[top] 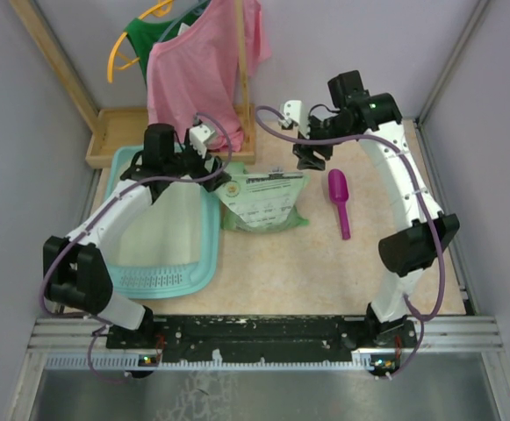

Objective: Fill the litter box with clean litter
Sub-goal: Remove the clamp from the cat litter bag.

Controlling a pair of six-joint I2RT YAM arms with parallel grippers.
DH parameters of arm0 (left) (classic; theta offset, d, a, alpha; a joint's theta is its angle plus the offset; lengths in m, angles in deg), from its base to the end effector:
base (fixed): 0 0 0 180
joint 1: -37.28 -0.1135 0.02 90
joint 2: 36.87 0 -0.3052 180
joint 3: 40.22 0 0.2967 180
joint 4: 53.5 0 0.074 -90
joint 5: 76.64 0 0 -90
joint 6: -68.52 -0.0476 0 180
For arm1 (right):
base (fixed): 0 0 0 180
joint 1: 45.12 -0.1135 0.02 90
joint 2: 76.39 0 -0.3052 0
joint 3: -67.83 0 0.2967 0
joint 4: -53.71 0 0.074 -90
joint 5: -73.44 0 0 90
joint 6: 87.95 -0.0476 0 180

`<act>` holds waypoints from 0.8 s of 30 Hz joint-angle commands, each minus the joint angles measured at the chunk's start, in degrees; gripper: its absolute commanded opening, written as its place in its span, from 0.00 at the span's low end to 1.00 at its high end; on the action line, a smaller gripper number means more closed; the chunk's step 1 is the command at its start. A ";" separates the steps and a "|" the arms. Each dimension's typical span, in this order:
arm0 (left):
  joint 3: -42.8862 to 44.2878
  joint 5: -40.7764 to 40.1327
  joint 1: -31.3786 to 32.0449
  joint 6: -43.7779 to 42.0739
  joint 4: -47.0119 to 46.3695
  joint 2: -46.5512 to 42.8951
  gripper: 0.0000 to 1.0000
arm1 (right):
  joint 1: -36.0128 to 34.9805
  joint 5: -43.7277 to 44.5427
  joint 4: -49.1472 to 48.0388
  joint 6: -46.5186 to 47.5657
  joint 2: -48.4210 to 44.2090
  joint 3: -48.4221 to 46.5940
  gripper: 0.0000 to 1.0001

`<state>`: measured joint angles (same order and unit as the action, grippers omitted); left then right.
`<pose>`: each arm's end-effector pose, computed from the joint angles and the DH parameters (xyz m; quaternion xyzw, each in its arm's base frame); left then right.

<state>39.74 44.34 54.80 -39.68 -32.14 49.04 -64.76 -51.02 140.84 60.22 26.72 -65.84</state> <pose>0.3696 -0.1424 0.3345 0.3846 0.7408 -0.2251 0.5026 0.3744 0.1622 0.4671 -0.6408 0.6584 0.1772 0.3529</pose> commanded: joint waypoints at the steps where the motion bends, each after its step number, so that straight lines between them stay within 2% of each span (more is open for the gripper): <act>1: 3.51 5.75 -0.90 -2.31 0.57 1.53 1.00 | 0.13 -2.18 -1.36 1.21 -3.72 1.00 0.61; 5: 5.14 11.41 -1.00 -2.75 2.34 2.76 1.00 | 0.13 -2.41 -1.41 1.49 -3.54 0.79 0.61; 10: 5.81 14.26 -1.02 -3.66 4.69 3.56 1.00 | 0.13 -3.58 0.15 1.72 -1.93 -1.95 0.61; 15: 6.02 14.23 -1.00 -4.67 6.24 4.23 1.00 | 0.13 -4.36 1.44 2.00 -0.13 -4.35 0.61; 21: 5.92 10.59 0.08 -6.33 6.42 7.08 0.99 | 0.13 -4.94 0.75 1.73 0.29 -4.40 0.61; 24: 6.34 10.85 1.04 -6.94 6.79 8.94 0.96 | 0.13 -4.75 0.82 1.80 0.33 -4.32 0.61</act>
<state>44.11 55.20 54.51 -44.53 -26.44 55.33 -64.76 -53.77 141.73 61.01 26.66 -67.74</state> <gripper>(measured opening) 0.982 0.608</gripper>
